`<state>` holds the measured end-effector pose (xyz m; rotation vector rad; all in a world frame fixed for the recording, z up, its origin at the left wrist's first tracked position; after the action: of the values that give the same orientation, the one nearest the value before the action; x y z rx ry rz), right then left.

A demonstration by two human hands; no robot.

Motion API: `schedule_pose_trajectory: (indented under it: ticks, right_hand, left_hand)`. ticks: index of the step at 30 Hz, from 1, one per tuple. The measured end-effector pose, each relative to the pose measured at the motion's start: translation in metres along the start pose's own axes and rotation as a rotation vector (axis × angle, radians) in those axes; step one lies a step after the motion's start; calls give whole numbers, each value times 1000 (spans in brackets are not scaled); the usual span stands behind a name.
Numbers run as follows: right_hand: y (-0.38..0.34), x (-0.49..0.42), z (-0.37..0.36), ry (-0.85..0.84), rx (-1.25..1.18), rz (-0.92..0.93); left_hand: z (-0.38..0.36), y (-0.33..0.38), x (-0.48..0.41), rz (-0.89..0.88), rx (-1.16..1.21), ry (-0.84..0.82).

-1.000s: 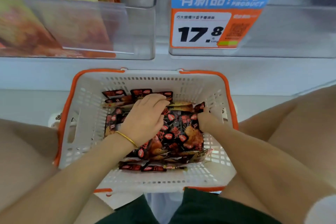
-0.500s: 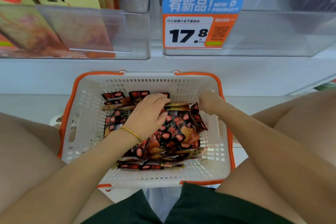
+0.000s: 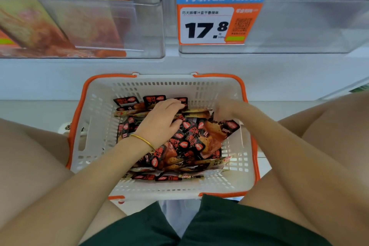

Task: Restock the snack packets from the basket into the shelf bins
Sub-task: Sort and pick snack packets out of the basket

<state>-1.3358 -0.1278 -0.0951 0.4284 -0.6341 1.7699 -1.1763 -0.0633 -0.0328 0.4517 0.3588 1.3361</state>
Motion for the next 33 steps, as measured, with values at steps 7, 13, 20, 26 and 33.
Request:
schedule_pose_trajectory:
  ticks: [7, 13, 20, 26, 33]
  right_hand:
    - [-42, 74, 80, 66, -503, 253]
    - [-42, 107, 109, 205, -965, 271]
    - [-38, 147, 109, 135, -1147, 275]
    - [-41, 185, 172, 329, -1259, 367]
    - [-31, 169, 288, 746, -1354, 293]
  left_hand:
    - [10, 23, 0, 254, 432, -104]
    - [48, 36, 9, 325, 641, 13]
    - [92, 70, 10, 299, 881, 162]
    - [143, 116, -2, 90, 793, 321]
    - [221, 126, -33, -223, -33, 848]
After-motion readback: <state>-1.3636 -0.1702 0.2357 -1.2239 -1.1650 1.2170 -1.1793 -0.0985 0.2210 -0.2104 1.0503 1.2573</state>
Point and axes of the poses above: each hand's wrist, its own x-axis away from the middle knuckle, its own z-axis out of the back of the hand, y = z × x, the point moved 7 cm from there along -x, towards the middle knuckle, and after that the axes turned 13 degrees about y, right-handed, at the moved point
